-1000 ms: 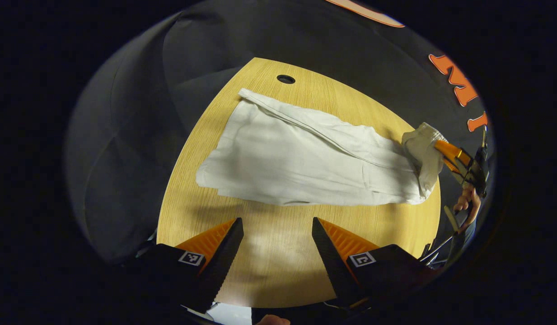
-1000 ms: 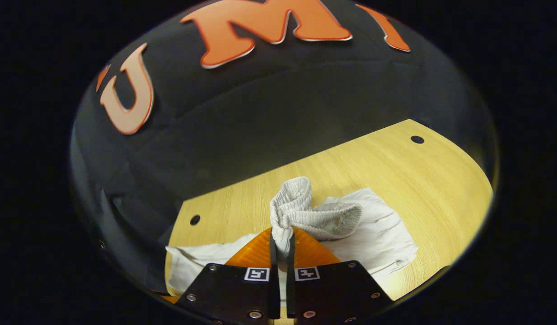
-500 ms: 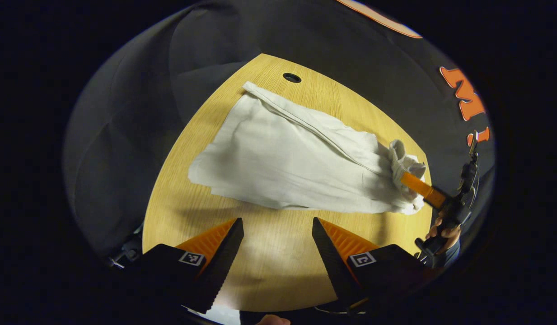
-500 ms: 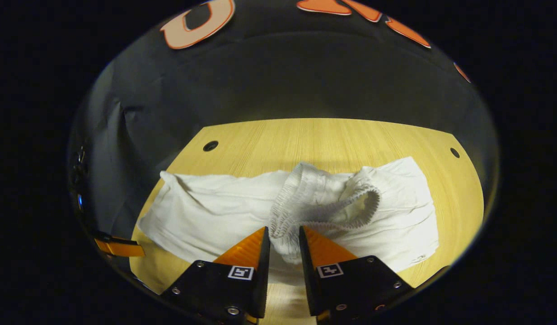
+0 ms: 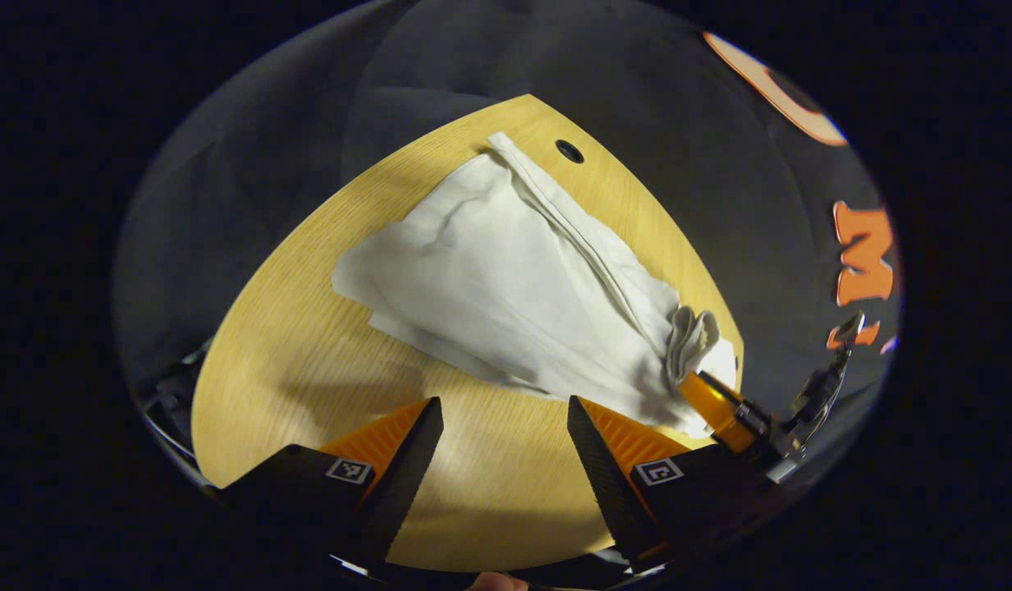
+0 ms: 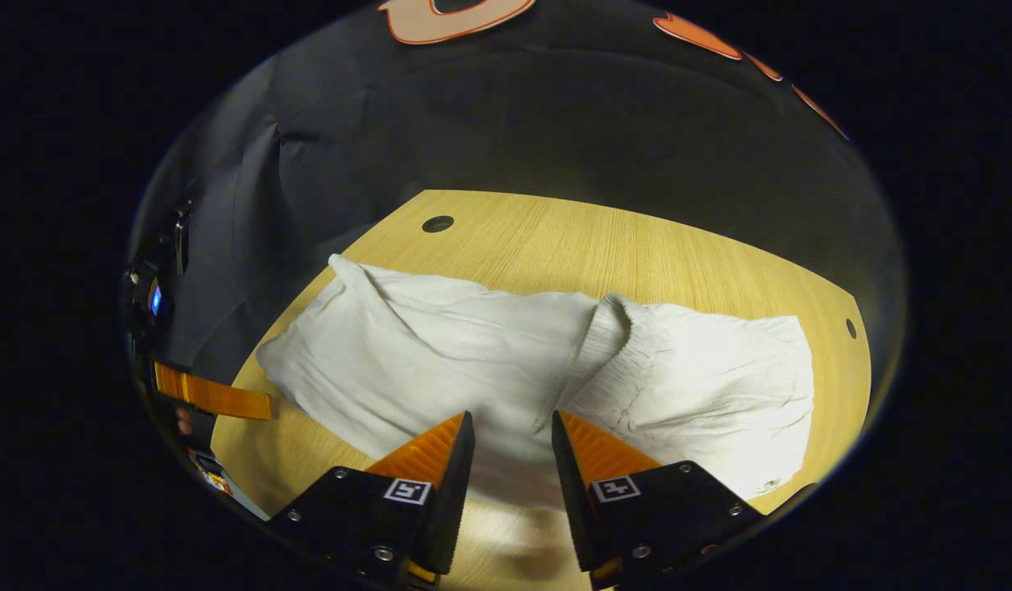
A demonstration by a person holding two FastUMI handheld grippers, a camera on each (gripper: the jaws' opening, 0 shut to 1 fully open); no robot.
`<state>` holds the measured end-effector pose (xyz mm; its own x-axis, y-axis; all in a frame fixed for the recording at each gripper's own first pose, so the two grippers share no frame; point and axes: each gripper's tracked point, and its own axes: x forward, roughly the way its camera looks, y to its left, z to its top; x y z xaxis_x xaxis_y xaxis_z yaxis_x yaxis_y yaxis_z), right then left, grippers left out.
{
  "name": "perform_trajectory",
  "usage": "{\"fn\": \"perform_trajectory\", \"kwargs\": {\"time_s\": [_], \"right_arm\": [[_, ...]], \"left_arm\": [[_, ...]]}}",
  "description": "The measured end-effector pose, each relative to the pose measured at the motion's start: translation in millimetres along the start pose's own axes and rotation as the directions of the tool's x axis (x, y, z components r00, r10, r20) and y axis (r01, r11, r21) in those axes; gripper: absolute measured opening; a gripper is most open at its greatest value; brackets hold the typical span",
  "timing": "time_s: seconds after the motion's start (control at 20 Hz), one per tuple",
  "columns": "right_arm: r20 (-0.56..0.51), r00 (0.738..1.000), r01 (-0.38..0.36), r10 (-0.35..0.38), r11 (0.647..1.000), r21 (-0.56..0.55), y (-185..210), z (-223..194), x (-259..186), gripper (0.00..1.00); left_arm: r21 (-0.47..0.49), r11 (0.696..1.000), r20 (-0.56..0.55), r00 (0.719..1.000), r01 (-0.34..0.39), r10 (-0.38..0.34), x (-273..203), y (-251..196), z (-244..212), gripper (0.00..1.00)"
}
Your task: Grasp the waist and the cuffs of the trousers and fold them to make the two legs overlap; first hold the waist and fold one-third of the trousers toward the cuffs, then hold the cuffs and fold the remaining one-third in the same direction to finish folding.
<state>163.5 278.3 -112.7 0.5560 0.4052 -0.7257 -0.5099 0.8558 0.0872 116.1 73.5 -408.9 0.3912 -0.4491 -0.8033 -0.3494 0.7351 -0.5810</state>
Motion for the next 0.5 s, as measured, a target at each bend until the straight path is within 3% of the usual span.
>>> {"fn": "perform_trajectory", "kwargs": {"time_s": [0.2,0.5], "right_arm": [[0.035,0.999,0.030,-0.032,0.998,0.051,-19.2,12.4,-13.7,0.81],[0.077,0.993,0.086,-0.093,0.993,0.082,-49.3,23.1,-39.7,0.89]], "left_arm": [[-0.166,0.985,0.022,0.999,0.043,-0.040,6.8,18.9,4.4,1.00],[-0.299,0.945,0.140,0.985,0.137,-0.099,-9.2,50.2,43.1,1.00]]}}
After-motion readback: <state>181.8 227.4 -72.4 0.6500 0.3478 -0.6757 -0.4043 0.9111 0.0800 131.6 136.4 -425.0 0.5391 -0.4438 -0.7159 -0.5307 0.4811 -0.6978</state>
